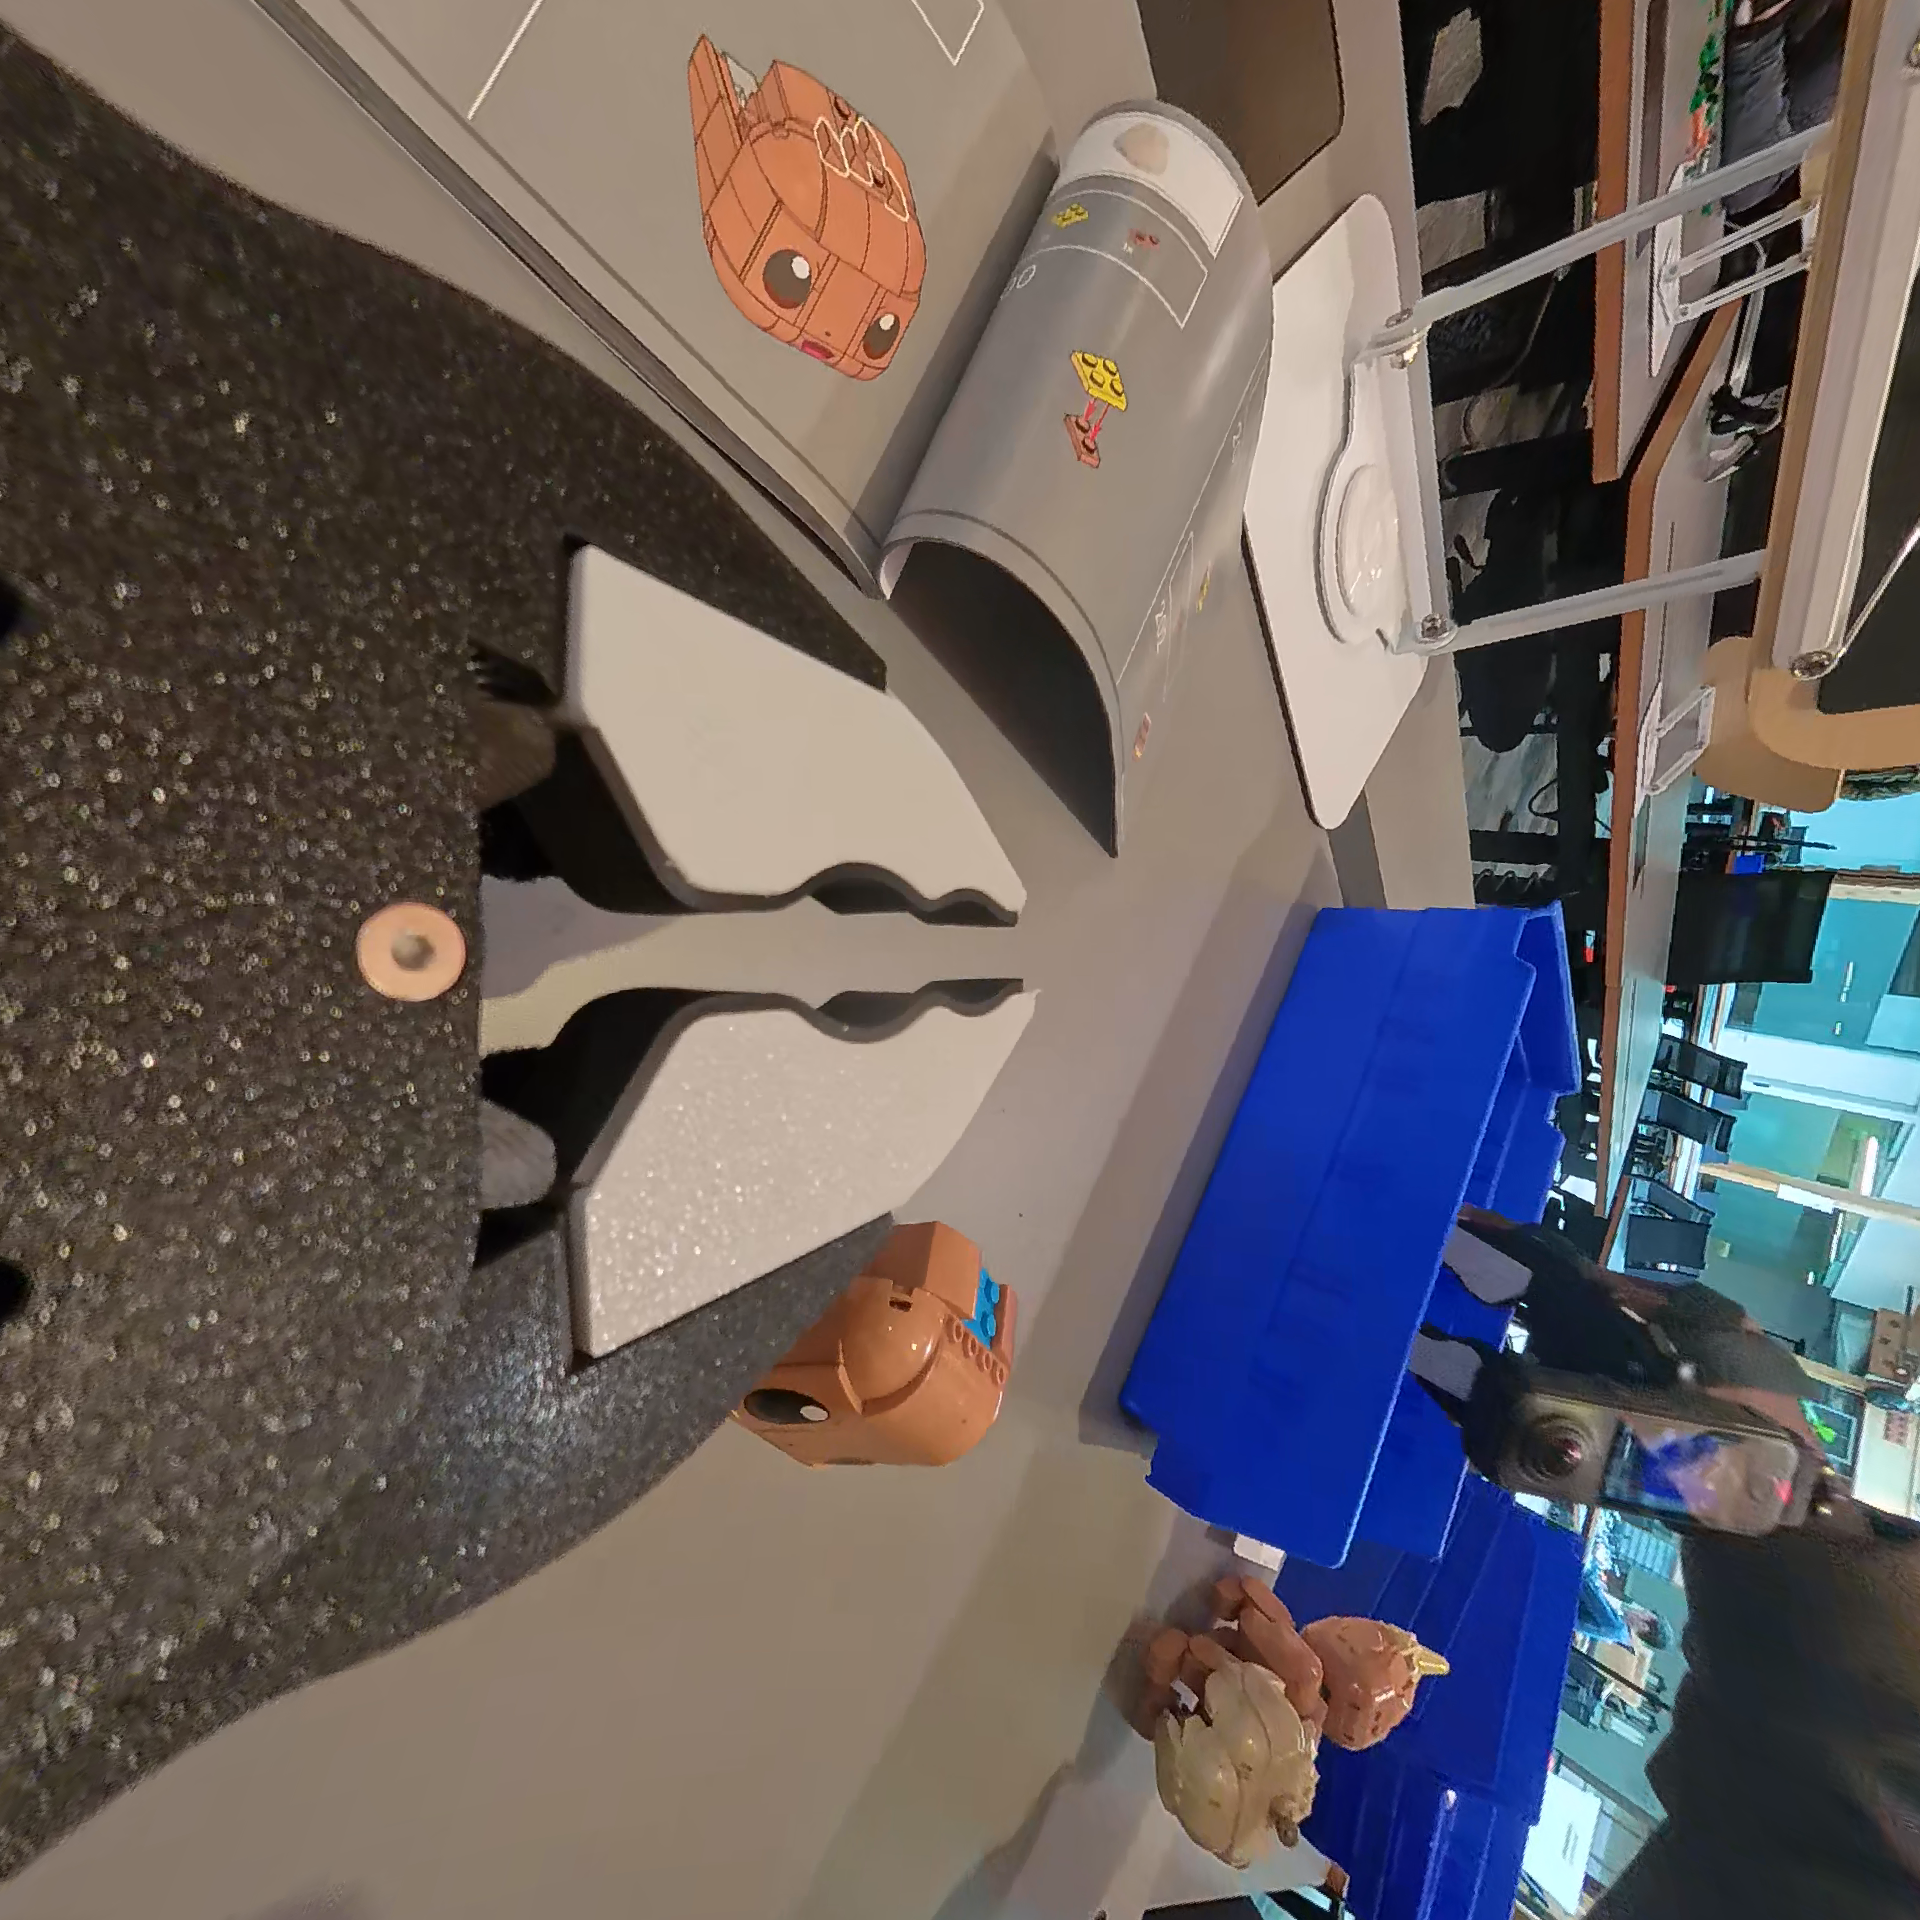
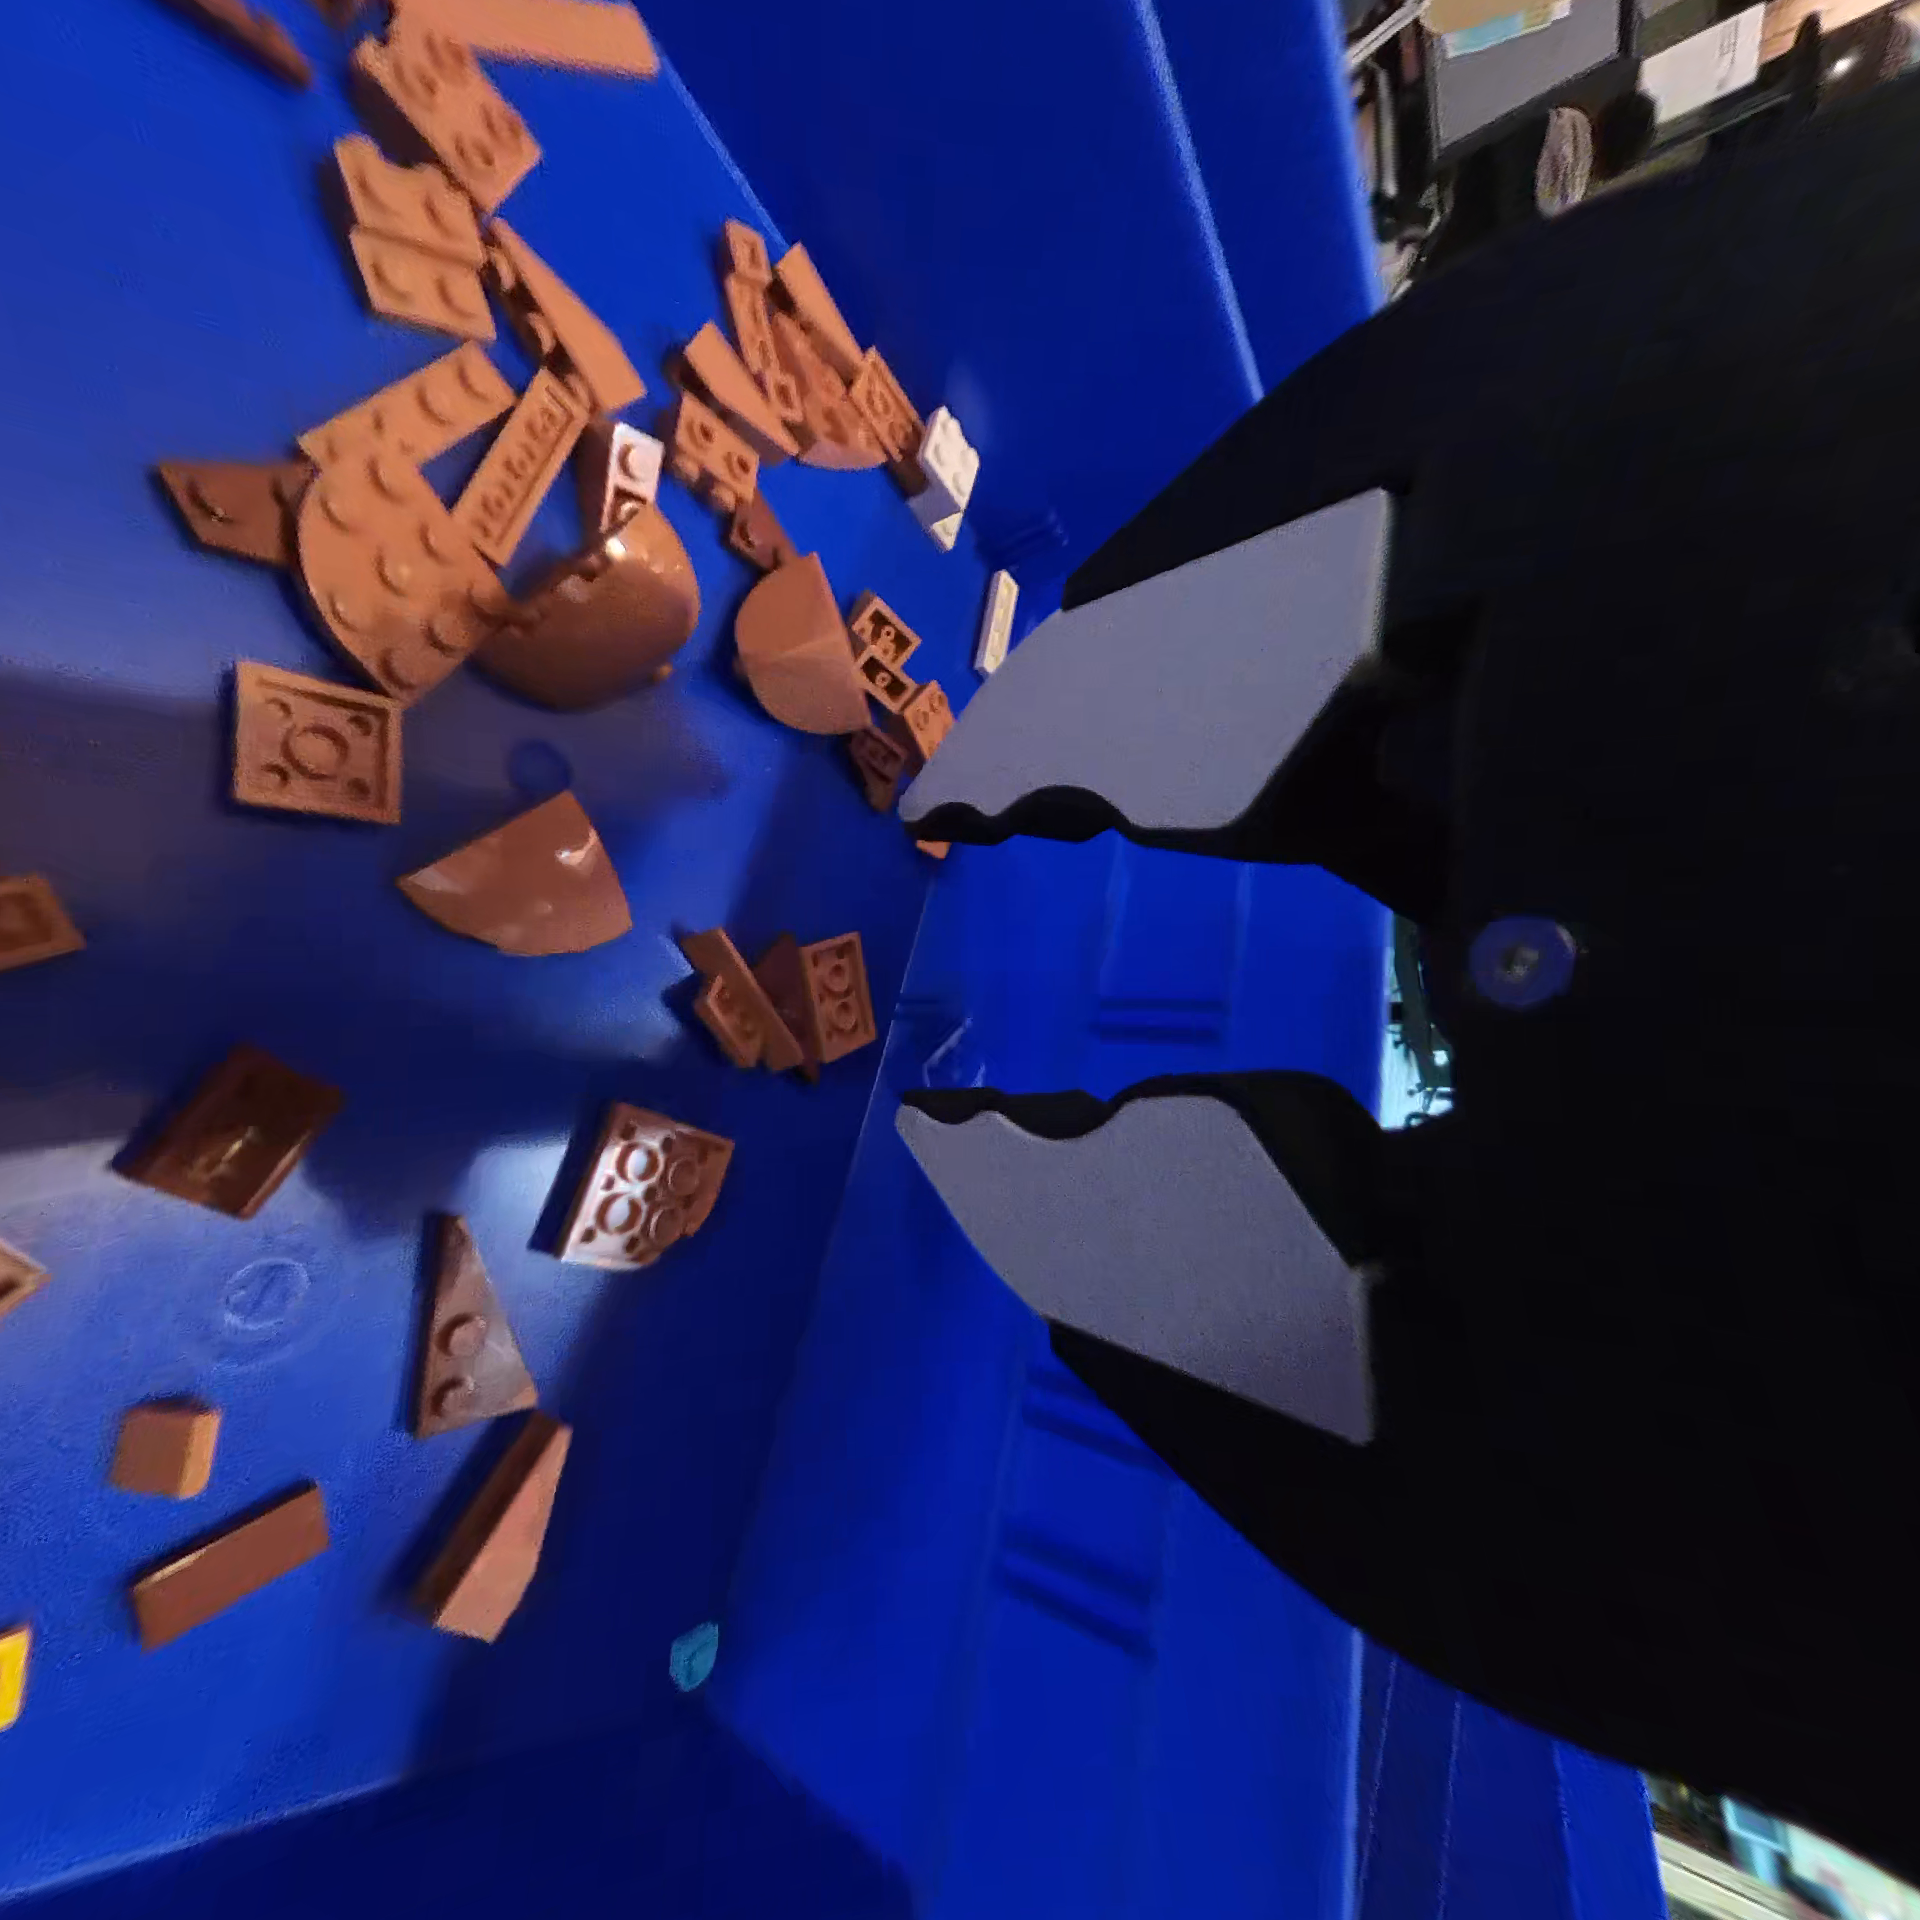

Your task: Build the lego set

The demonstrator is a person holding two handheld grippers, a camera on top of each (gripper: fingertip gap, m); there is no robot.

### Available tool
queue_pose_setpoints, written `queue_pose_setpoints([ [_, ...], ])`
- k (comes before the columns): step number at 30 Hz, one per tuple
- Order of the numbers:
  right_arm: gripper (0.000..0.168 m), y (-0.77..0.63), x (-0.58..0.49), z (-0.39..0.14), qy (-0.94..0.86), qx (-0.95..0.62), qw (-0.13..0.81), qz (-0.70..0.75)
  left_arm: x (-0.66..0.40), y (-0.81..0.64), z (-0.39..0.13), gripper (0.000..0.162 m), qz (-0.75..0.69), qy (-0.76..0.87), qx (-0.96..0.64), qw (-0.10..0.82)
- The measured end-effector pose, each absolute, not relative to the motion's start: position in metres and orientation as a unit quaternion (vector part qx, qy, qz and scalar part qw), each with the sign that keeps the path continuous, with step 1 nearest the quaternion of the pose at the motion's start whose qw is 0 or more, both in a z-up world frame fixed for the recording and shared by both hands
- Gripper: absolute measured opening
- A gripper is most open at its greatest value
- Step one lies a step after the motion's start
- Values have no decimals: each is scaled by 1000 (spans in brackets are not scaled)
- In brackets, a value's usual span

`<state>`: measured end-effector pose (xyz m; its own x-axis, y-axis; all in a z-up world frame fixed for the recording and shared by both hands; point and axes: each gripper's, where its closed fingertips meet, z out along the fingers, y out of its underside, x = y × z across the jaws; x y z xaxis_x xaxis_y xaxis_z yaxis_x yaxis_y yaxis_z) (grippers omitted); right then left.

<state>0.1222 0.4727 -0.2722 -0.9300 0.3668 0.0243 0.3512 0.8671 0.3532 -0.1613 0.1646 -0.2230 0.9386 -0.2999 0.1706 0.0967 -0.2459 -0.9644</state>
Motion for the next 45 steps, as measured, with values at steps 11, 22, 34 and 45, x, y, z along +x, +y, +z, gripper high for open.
queue_pose_setpoints([
  [11,49,482,122,-300,962,149,57,220,-166,166,-223,11,-192,46,-772,605],
  [22,44,494,130,-299,941,87,63,321,-171,167,-221,12,-208,26,-766,608],
  [34,25,501,129,-299,929,120,47,346,-178,166,-216,12,-219,4,-752,622],
  [45,4,490,134,-273,929,213,-41,301,-175,164,-215,12,-223,12,-749,624],
])
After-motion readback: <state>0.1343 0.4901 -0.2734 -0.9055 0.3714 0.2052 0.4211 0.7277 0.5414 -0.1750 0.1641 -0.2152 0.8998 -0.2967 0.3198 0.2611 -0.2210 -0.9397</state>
